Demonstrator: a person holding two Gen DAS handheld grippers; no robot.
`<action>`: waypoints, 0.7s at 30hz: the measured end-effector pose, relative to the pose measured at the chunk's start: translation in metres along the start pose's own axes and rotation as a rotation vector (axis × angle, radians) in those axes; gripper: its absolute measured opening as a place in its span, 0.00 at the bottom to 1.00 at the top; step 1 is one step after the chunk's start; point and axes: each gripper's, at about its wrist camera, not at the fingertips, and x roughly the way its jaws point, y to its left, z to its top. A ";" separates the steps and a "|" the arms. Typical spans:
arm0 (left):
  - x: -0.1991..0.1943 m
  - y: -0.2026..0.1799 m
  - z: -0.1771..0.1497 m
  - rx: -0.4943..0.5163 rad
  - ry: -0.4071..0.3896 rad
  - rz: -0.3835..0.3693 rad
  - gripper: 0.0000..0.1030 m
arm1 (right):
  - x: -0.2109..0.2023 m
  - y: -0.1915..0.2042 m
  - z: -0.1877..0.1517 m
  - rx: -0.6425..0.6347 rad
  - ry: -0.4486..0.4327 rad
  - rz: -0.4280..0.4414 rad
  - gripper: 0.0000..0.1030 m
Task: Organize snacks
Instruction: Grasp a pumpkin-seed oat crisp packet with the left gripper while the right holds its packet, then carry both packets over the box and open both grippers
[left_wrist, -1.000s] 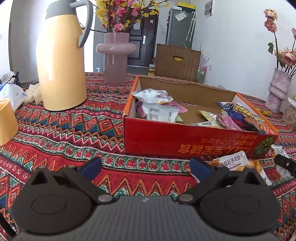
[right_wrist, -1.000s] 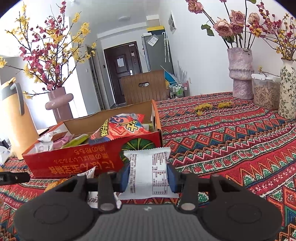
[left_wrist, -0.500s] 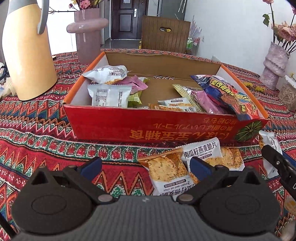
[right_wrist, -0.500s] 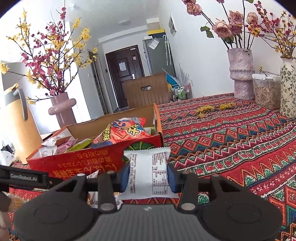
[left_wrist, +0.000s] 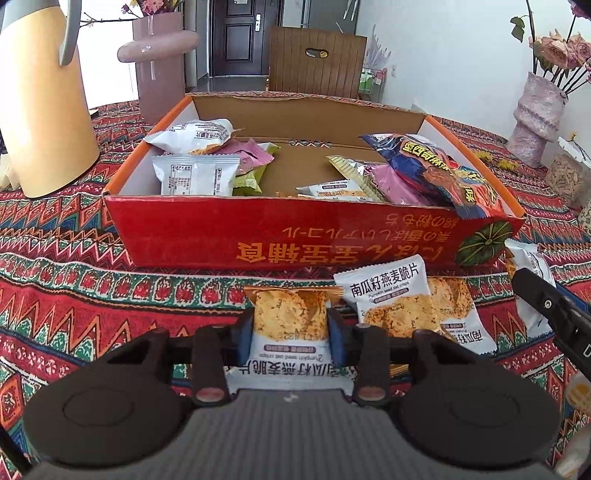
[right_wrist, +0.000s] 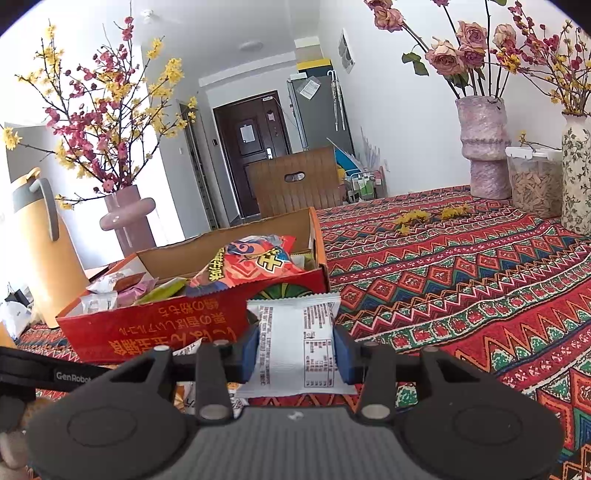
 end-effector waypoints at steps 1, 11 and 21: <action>-0.001 0.000 0.000 0.003 -0.004 0.001 0.39 | 0.000 0.000 0.000 -0.001 0.000 0.000 0.41; -0.035 0.009 0.004 0.010 -0.099 -0.041 0.39 | -0.007 0.002 0.000 -0.016 -0.029 -0.023 0.40; -0.059 0.010 0.032 0.015 -0.222 -0.078 0.39 | -0.023 0.017 0.022 -0.060 -0.091 -0.002 0.41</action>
